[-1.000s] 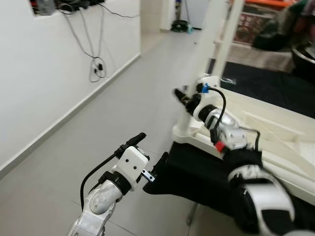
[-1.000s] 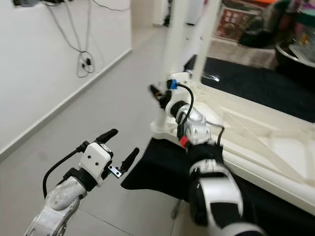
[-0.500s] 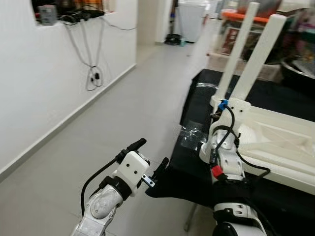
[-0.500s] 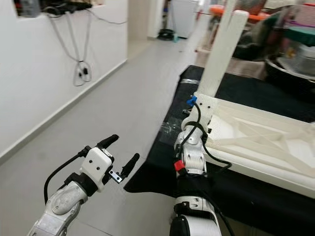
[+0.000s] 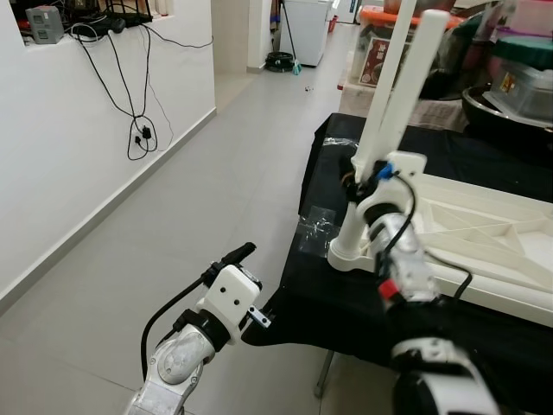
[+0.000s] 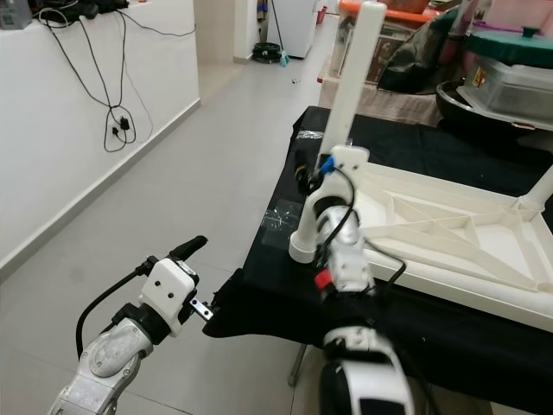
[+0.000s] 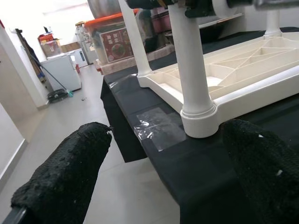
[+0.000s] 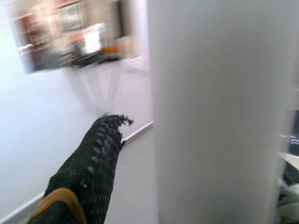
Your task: Building children table
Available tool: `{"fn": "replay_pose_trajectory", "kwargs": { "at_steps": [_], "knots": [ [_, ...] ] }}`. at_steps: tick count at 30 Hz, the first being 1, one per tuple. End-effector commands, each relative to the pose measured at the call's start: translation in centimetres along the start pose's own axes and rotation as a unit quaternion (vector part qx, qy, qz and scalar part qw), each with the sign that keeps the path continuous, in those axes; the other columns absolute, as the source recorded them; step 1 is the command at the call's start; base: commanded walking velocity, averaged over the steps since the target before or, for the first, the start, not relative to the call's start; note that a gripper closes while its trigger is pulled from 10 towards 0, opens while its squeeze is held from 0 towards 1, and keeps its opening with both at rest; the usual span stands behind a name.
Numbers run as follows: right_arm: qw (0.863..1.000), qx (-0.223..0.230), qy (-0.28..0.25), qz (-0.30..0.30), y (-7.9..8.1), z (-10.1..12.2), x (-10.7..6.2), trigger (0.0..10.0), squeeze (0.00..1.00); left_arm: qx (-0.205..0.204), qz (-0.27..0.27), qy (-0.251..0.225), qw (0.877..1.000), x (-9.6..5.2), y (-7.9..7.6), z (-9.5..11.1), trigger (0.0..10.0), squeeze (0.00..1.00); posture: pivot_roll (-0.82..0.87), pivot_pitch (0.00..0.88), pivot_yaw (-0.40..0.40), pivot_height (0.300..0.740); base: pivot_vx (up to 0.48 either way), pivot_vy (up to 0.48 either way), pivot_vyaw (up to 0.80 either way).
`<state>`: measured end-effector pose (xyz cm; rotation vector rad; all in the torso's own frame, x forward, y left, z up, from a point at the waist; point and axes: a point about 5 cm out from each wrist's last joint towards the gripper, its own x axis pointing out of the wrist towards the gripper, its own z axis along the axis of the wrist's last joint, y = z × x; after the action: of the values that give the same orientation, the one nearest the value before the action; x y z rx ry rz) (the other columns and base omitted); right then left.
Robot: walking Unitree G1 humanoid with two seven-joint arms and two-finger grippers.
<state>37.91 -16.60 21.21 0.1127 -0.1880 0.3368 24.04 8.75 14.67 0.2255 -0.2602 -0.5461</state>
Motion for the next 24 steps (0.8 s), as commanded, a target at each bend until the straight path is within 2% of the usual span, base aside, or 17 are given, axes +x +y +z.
{"fn": "replay_pose_trajectory", "kwargs": {
  "at_steps": [1,3,4,6,9,11,12,13,14,15,16,18,20,21,22,23,24],
  "knots": [
    [0.994,0.023,0.048,0.100,1.4,-1.5,-0.2,10.0,0.00,-0.007,-0.006,-0.001,1.000,0.0,-0.5,-0.2,10.0,0.00,0.10,0.000,-0.095,0.740,0.000,0.000,0.00],
    [0.977,0.026,0.081,0.197,2.2,-2.3,-1.1,10.0,0.00,-0.009,-0.009,0.000,1.000,0.0,-0.8,-0.2,10.0,0.00,0.10,0.000,-0.096,0.740,0.000,0.000,0.00],
    [0.958,0.026,0.108,0.263,2.9,-2.8,-1.9,10.0,0.00,-0.010,-0.011,-0.001,1.000,0.0,-0.9,-0.2,10.0,0.00,0.10,0.000,-0.096,0.740,0.000,0.000,0.00],
    [0.958,0.026,0.108,0.263,2.9,-2.8,-1.9,10.0,0.00,-0.010,-0.011,-0.001,1.000,0.0,-0.9,-0.2,10.0,0.00,0.10,0.000,-0.096,0.740,0.000,0.000,0.00],
    [0.912,0.031,0.150,0.380,4.7,-3.8,-3.2,10.0,0.00,-0.009,-0.009,-0.002,1.000,0.1,-1.0,-0.2,10.0,0.00,0.10,0.000,-0.101,0.740,0.000,0.000,0.00],
    [0.906,0.032,0.150,0.394,5.2,-4.0,-3.2,10.0,0.00,-0.008,-0.008,-0.003,1.000,0.2,-0.9,-0.2,10.0,0.00,0.10,0.000,-0.102,0.740,0.000,0.000,0.00],
    [0.919,0.025,0.144,0.366,5.6,-4.2,-2.4,0.0,0.00,-0.008,-0.007,-0.004,1.000,0.3,-0.9,-0.1,10.0,0.00,0.10,0.000,-0.104,0.740,0.000,0.000,0.00],
    [0.919,0.025,0.144,0.366,5.6,-4.2,-2.4,0.0,0.00,-0.008,-0.007,-0.004,1.000,0.3,-0.9,-0.1,10.0,0.00,0.10,0.000,-0.104,0.740,0.000,0.000,0.00],
    [0.934,0.008,0.134,0.331,5.7,-4.3,-1.5,0.0,0.00,-0.008,-0.006,-0.004,1.000,0.4,-0.8,-0.1,10.0,0.00,0.11,0.000,-0.106,0.740,0.000,0.000,0.00],
    [0.934,0.008,0.134,0.331,5.7,-4.3,-1.5,0.0,0.00,-0.008,-0.006,-0.004,1.000,0.4,-0.8,-0.1,10.0,0.00,0.11,0.000,-0.106,0.740,0.000,0.000,0.00],
    [0.956,0.000,0.128,0.265,5.2,-4.4,-0.5,0.0,0.00,-0.007,-0.005,-0.005,1.000,0.4,-0.7,-0.1,10.0,0.00,0.11,0.000,-0.106,0.740,0.000,0.000,0.00],
    [0.976,-0.014,0.131,0.175,4.0,-4.6,0.4,0.0,0.00,-0.005,-0.004,-0.005,1.000,0.4,-0.7,-0.1,10.0,0.00,0.11,0.000,-0.107,0.740,0.000,0.000,0.00],
    [0.980,-0.022,0.135,0.142,3.5,-4.6,0.5,0.0,0.00,-0.005,-0.004,-0.005,1.000,0.4,-0.6,-0.1,10.0,0.00,0.11,0.000,-0.107,0.740,0.000,0.000,0.00],
    [0.990,-0.025,0.138,0.021,1.6,-4.4,0.5,0.0,0.00,-0.004,-0.002,-0.004,1.000,0.4,-0.5,-0.1,10.0,0.00,0.11,0.000,-0.110,0.740,0.000,0.000,0.00],
    [0.990,-0.025,0.138,0.021,1.6,-4.4,0.5,0.0,0.00,-0.004,-0.002,-0.004,1.000,0.4,-0.5,-0.1,10.0,0.00,0.11,0.000,-0.110,0.740,0.000,0.000,0.00],
    [0.983,-0.013,0.126,-0.136,-0.7,-4.0,-0.2,0.0,0.00,-0.004,0.000,-0.004,1.000,0.3,-0.3,-0.1,10.0,0.00,0.10,0.000,-0.105,0.740,0.000,0.000,0.00],
    [0.972,-0.003,0.122,-0.201,-1.6,-3.9,-0.9,0.0,0.00,-0.003,0.000,-0.004,1.000,0.3,-0.3,-0.1,10.0,0.00,0.10,0.000,-0.106,0.740,0.000,0.000,0.00]
  ]
}}
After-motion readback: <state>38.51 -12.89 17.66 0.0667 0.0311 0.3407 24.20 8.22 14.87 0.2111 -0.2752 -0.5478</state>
